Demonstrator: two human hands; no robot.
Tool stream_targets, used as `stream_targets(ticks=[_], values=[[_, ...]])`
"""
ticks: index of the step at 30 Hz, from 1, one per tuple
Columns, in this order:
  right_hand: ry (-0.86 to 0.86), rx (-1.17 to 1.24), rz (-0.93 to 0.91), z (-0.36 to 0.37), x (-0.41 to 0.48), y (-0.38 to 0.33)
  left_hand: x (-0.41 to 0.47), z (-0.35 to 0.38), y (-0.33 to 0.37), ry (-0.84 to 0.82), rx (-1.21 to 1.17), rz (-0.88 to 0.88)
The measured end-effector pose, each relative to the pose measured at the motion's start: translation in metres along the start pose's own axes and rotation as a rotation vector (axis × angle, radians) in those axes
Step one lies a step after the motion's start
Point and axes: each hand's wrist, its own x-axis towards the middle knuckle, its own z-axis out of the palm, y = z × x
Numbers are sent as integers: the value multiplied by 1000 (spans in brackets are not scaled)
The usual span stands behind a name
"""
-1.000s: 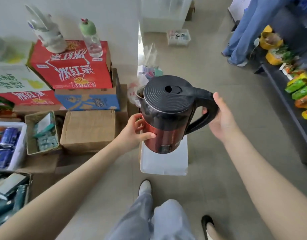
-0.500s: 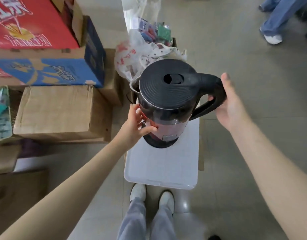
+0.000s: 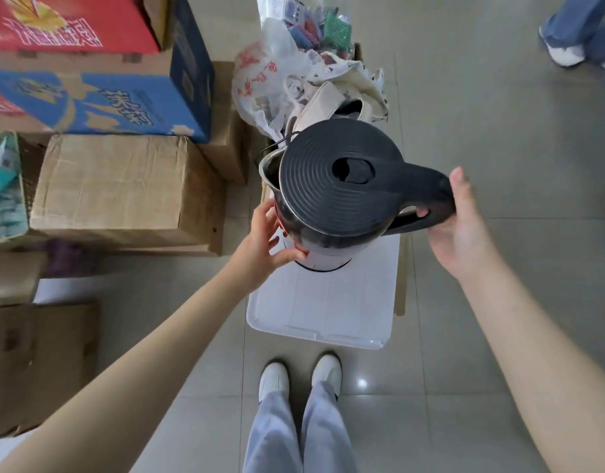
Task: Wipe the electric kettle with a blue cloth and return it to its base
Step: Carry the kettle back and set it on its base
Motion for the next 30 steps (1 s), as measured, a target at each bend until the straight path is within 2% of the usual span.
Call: stream_targets(ticks=[11,17,21,30], values=[[-15,-9,20,-20,-8,10,5,7,3,-32,33,35],[-75,-122,12,10,-1,-6,-11,11,-17,41,-20,4],[-41,-60,53,7,1,-1,-4,10,-9,34,-69,-61],[6,-31,70,2,5,-3,6,12,-12,14,-82,-82]])
